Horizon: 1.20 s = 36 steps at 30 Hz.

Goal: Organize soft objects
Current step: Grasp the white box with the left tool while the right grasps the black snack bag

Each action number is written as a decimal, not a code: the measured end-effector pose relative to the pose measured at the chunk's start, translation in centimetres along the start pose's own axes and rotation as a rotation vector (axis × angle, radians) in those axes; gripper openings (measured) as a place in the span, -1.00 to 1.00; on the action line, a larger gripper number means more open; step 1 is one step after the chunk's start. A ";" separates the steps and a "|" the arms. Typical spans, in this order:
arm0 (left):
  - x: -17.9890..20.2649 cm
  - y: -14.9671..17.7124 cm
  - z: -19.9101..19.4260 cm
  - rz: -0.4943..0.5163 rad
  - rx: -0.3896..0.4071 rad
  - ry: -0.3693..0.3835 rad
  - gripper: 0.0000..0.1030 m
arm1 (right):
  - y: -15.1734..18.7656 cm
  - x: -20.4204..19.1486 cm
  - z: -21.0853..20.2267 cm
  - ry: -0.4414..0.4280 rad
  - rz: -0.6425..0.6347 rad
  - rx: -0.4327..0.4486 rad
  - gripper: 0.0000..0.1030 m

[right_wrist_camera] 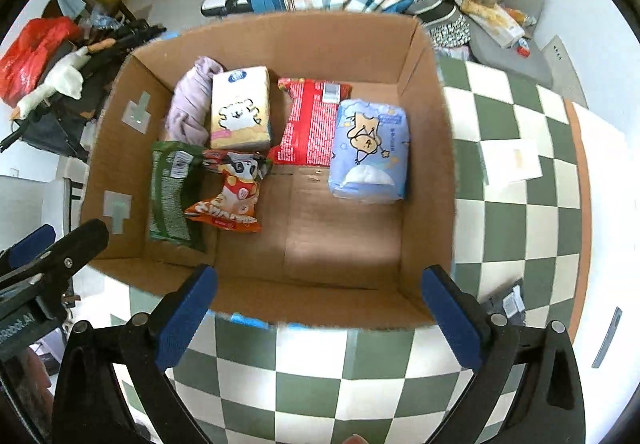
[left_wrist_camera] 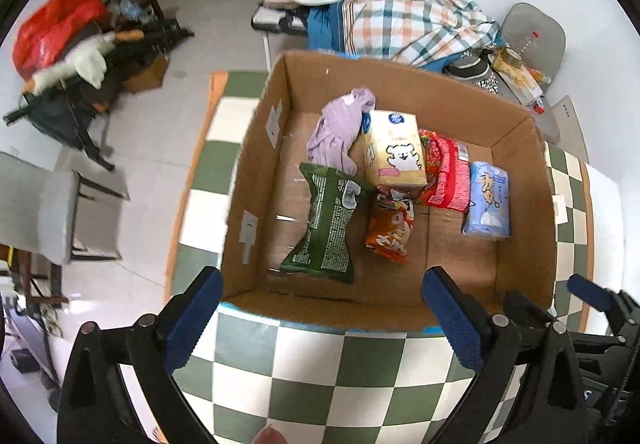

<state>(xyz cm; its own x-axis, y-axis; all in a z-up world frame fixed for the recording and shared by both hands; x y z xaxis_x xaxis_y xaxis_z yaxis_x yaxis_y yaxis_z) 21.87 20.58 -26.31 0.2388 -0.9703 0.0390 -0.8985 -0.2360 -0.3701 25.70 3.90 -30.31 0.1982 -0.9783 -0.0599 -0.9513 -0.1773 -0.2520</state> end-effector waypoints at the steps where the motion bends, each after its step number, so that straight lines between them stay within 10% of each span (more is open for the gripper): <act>1: 0.1 0.1 -0.8 0.004 0.014 -0.001 0.98 | 0.2 -0.1 -0.8 -0.001 -0.002 0.015 1.00; 11: 2.1 1.0 -7.2 0.021 0.082 0.035 0.98 | 2.0 0.5 -7.3 -0.089 0.019 0.080 1.00; 18: 10.5 3.8 -7.9 0.232 0.093 0.035 0.98 | 4.6 8.1 -8.8 -0.087 0.054 0.039 1.00; 26: 19.8 8.1 -1.2 0.440 -0.016 -0.054 0.98 | 9.0 21.4 -1.9 0.074 0.046 -0.163 1.00; 36: 27.4 8.0 4.0 0.678 -0.016 -0.238 0.98 | 12.4 25.0 9.5 0.048 -0.001 -0.347 1.00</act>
Point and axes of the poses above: each gripper's, at about its wrist camera, not at the fingertips, and z roughly the way its jaws point, x to its right, y to its underside, the point moved 4 cm from there along z, roughly the way its jaws point, and after that the axes turned 8 degrees about x, right-handed, at the moved point
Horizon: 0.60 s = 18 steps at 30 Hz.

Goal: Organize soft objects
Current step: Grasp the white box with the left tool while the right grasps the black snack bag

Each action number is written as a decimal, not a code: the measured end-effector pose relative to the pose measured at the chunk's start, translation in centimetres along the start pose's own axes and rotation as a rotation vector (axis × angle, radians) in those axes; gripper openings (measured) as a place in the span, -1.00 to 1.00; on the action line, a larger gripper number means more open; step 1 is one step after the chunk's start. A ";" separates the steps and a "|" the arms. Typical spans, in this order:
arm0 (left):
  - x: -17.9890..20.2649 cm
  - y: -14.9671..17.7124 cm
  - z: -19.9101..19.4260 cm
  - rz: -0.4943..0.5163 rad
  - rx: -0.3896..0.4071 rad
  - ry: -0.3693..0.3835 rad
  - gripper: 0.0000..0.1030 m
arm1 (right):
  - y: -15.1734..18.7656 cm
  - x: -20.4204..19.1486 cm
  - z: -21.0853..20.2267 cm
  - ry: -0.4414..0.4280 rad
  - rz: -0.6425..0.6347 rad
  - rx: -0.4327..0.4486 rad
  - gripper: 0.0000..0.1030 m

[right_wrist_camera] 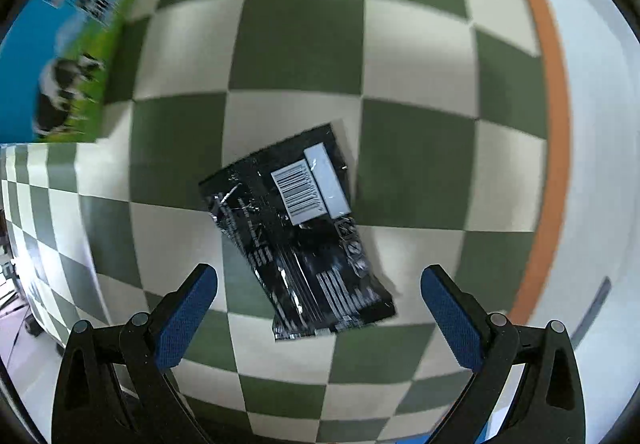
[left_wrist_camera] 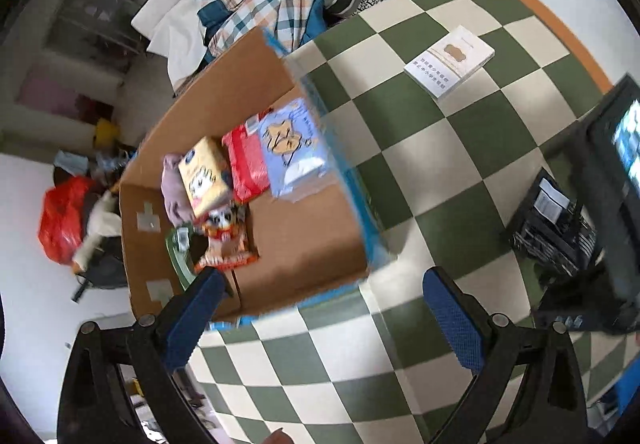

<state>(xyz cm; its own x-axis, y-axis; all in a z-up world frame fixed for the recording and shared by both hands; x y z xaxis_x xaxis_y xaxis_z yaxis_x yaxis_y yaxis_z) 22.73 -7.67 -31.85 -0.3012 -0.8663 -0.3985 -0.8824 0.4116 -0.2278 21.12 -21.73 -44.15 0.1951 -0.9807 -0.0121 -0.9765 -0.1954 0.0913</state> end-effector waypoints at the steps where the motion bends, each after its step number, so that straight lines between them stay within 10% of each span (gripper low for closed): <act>1: 0.2 -0.5 0.1 0.009 0.003 -0.008 0.98 | 0.1 0.0 0.6 -0.008 0.000 -0.015 1.00; 3: 0.5 -1.6 0.3 0.028 0.005 -0.020 0.98 | 0.4 0.0 1.4 -0.015 -0.002 -0.036 0.97; 7: 1.0 -3.7 0.2 0.059 0.018 -0.033 0.98 | 1.1 0.9 1.9 0.003 0.019 -0.047 0.27; 18: 5.7 -11.6 4.6 0.308 -0.015 0.038 0.98 | -0.3 7.9 -1.7 -0.036 0.169 0.030 0.15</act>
Point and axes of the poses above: each gripper's, at about its wrist camera, not at the fingertips, and z roughly the way its jaws point, x to its right, y to its underside, the point moved 4 cm from there along z, roughly the way its jaws point, and after that the axes turned 8 degrees about x, right-handed, at the moved point
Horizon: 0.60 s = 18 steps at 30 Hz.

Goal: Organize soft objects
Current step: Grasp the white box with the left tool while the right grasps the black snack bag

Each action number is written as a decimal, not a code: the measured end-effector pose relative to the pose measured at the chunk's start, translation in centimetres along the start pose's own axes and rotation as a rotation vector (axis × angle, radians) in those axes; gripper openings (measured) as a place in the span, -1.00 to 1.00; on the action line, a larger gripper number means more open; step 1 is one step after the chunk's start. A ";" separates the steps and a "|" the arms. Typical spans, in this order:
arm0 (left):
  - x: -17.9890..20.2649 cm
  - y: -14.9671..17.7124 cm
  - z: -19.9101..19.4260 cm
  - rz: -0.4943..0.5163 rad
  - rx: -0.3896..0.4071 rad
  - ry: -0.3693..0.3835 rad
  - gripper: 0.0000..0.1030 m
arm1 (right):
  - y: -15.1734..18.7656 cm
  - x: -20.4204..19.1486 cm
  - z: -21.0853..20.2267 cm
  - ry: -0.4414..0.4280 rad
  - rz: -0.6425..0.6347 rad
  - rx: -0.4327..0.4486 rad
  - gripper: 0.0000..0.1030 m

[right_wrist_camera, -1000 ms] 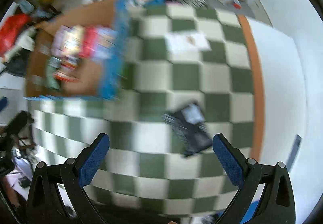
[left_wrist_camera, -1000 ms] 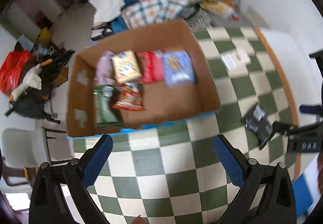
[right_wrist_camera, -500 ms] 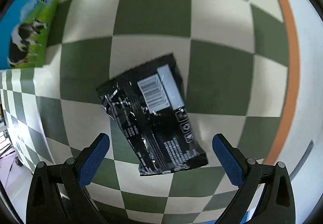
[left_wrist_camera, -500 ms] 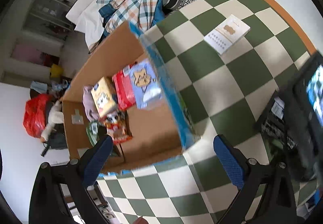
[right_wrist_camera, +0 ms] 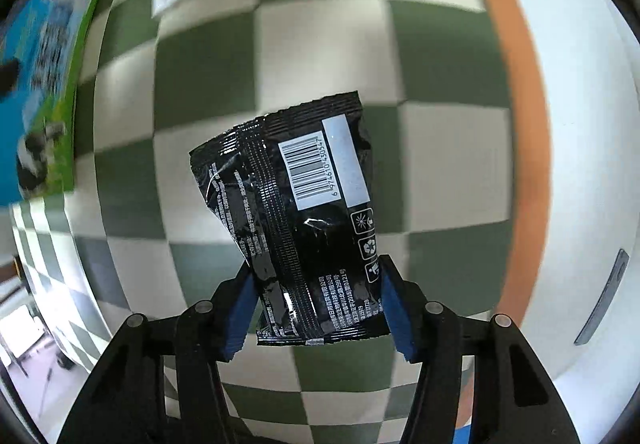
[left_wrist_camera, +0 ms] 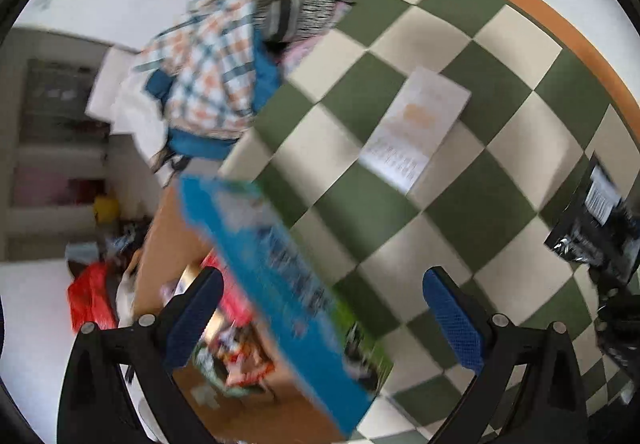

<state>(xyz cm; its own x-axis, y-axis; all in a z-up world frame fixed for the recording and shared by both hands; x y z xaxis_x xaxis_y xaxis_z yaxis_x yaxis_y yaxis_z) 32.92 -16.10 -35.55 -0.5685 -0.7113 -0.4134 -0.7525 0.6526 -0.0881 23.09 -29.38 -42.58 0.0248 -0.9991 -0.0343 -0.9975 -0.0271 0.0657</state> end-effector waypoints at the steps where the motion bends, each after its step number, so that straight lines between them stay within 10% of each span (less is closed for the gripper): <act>1: 0.3 -0.7 0.9 0.014 -0.021 0.029 0.98 | -0.4 0.7 -0.4 -0.001 0.013 0.005 0.15; 18: 3.3 -8.2 11.5 0.014 -0.203 0.427 0.85 | -3.7 3.7 -3.0 0.019 0.046 0.051 0.15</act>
<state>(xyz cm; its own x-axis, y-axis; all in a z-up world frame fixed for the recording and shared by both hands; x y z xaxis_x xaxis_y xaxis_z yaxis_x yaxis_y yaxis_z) 41.05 -20.85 -46.60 -0.6328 -0.7743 0.0000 -0.7695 0.6288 0.1118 27.11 -33.06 -39.97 -0.0207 -0.9997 -0.0134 -0.9997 0.0205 0.0162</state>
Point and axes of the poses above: each gripper's, at about its wrist camera, not at the fingertips, and z roughly the way its jaws point, x to its right, y to its underside, the point moved 4 cm from there along z, roughly the way its jaws point, and after that the axes turned 8 degrees about x, right-handed, at the moved point
